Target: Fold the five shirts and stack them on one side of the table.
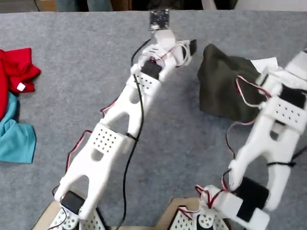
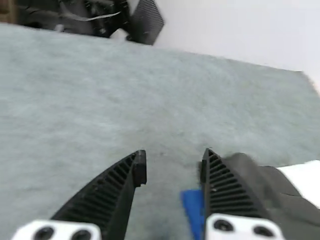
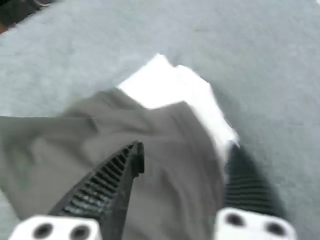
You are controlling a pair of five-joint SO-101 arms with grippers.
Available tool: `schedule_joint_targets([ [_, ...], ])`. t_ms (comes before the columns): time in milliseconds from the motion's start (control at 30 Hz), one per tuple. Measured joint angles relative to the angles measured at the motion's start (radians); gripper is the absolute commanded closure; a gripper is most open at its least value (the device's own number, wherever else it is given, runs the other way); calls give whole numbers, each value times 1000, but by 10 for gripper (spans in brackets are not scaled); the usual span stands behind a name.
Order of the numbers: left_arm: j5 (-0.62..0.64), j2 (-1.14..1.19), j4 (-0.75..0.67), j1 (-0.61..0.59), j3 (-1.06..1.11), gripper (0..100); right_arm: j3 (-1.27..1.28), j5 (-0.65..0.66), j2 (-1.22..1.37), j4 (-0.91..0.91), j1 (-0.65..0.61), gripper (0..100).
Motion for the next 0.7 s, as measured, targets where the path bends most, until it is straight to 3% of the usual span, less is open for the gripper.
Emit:
schedule_joint_targets([
  [367, 0, 0, 546, -374, -264, 801, -285, -167, 470, -28, -239, 983],
  [533, 2, 0, 681, -560, -272, 801, -532, -181, 729, -54, -247, 982],
  [700, -98, 0, 790, -700, -272, 801, -802, -181, 855, 26, -252, 982],
])
